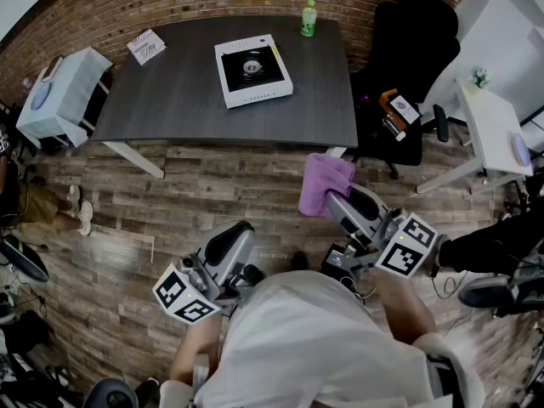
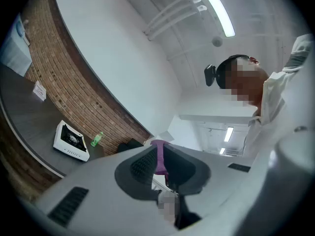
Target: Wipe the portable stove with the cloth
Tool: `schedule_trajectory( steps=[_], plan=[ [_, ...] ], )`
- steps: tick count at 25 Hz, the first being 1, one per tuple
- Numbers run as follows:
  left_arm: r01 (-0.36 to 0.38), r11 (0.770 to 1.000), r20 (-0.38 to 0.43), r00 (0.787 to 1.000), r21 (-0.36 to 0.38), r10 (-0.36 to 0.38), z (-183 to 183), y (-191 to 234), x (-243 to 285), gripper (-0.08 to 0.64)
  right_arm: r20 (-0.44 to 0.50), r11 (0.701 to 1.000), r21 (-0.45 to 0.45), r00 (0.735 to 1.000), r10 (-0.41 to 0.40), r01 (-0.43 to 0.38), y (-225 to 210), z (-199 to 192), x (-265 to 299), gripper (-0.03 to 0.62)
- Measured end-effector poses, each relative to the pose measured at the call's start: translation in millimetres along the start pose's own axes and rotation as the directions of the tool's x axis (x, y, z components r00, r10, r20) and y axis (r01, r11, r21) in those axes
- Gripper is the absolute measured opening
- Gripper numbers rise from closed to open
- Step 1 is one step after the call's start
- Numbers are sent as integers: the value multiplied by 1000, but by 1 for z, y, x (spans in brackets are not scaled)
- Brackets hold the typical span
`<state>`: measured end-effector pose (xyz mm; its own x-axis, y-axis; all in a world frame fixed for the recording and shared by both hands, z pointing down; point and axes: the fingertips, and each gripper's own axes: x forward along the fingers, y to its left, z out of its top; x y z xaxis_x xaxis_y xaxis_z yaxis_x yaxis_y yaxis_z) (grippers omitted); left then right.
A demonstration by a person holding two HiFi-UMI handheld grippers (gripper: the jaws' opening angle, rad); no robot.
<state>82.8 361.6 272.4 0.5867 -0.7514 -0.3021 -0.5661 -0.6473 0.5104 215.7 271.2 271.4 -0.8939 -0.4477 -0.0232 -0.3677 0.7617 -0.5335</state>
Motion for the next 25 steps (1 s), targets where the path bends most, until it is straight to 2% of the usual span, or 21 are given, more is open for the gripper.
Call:
schedule_trajectory(
  steps=[11, 20, 25],
  plan=[
    [1, 1000, -9, 1000, 1, -1, -4, 0, 13, 46, -11, 1000, -10, 1000, -18, 18, -11, 1, -8, 103],
    [-2, 1000, -7, 1000, 4, 2, -11, 1, 29, 46, -13, 994, -88, 997, -71, 70, -26, 10, -15, 103],
    [-19, 1000, -6, 1000, 11, 19, -17, 1, 38, 46, -18, 997, -60, 998, -59, 58, -37, 17, -16, 101]
  ],
)
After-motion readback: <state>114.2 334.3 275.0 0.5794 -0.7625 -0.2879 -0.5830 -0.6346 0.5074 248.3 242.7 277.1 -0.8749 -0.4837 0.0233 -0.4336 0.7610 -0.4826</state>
